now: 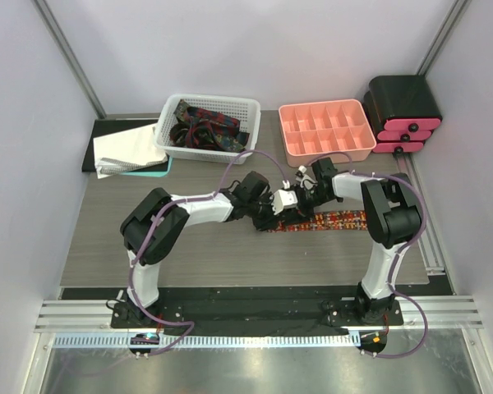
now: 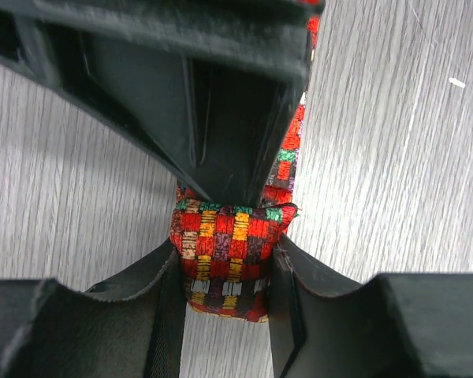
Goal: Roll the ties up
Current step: Roll the tie at the center of the board.
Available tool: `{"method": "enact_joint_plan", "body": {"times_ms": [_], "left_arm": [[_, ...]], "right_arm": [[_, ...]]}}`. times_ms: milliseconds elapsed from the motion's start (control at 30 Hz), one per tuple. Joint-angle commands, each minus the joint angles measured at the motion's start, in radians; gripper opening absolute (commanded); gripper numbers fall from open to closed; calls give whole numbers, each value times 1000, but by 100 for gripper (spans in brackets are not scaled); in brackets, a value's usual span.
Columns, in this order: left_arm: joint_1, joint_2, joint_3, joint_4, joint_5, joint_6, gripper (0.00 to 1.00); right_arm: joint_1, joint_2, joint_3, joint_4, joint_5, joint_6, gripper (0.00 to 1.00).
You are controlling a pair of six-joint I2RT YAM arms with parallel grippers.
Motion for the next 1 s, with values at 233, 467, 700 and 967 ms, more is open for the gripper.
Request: {"method": "enact_joint_plan", "body": {"times_ms": [233, 467, 700, 967], "left_arm": [[-25, 141, -63, -207, -106, -1, 20], [-25, 142, -60, -215, -101, 2, 20], [-27, 128, -61, -216, -87, 11, 21], [-24, 61, -60, -235, -38, 29, 29]], "right_arm": [[-47, -128, 10, -67, -110, -30, 38], [-38, -134, -16, -30, -110, -9, 40], [-12, -68, -33, -8, 5, -41, 30], [-12, 21, -65, 44, 57, 11, 19]]}}
